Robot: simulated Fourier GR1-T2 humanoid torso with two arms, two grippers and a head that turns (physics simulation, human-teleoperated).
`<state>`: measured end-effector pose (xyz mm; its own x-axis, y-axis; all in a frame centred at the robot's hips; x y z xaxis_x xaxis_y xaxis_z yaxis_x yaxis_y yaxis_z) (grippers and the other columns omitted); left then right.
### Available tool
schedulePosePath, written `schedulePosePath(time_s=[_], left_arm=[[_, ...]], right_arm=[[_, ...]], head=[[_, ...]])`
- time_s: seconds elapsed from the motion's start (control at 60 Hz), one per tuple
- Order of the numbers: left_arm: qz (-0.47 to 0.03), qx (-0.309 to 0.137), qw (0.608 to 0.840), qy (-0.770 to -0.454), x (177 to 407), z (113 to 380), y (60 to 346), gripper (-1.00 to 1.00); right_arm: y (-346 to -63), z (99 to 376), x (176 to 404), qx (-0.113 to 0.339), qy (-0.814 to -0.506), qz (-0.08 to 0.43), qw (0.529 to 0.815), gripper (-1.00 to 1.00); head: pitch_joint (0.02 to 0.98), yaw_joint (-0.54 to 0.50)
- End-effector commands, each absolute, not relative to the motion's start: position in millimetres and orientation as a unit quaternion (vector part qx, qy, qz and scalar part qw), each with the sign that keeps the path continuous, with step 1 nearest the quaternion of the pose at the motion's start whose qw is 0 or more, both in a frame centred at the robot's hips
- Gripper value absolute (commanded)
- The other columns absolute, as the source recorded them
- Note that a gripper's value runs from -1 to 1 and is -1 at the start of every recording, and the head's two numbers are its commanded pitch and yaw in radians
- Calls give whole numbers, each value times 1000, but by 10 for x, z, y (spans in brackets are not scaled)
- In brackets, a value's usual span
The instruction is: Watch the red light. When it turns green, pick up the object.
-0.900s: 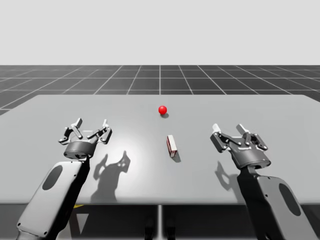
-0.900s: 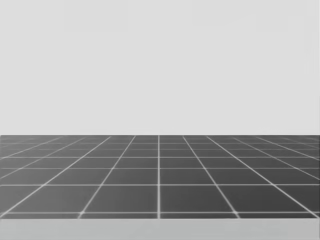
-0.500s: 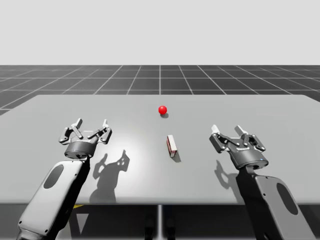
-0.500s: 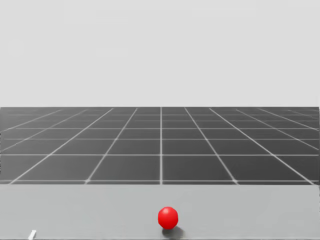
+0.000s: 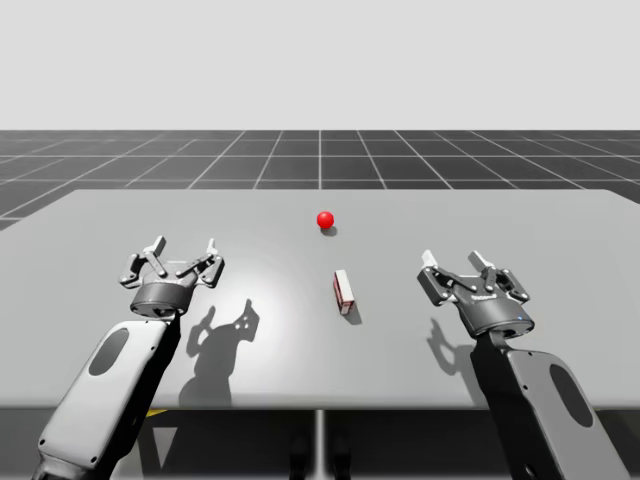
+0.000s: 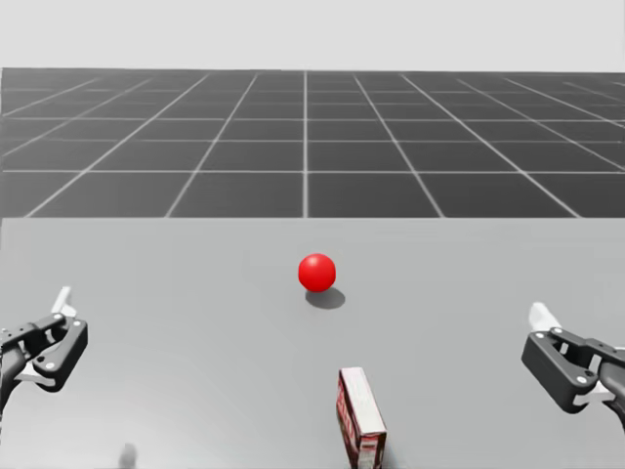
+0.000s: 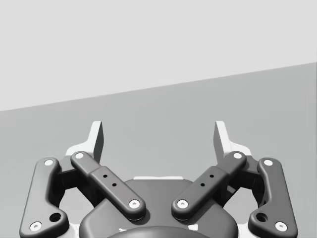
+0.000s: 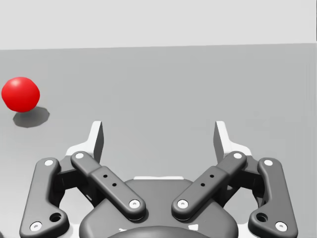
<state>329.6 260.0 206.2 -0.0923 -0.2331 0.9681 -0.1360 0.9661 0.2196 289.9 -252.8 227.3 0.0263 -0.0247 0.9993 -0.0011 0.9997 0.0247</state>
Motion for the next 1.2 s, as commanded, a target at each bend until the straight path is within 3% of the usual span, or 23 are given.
schedulePosePath(time_s=[0.017, 1.2], left_arm=[[-38, 124, 661, -739, 3300, 2062, 2596, -1000], [-40, 122, 663, -738, 3288, 2062, 2577, -1000]], right_arm=[[-2525, 2271, 2898, 5, -699, -5, 716, -1000], [-2524, 2261, 2899, 1, -700, 0, 714, -1000]], head=[[521, -28], [553, -33]])
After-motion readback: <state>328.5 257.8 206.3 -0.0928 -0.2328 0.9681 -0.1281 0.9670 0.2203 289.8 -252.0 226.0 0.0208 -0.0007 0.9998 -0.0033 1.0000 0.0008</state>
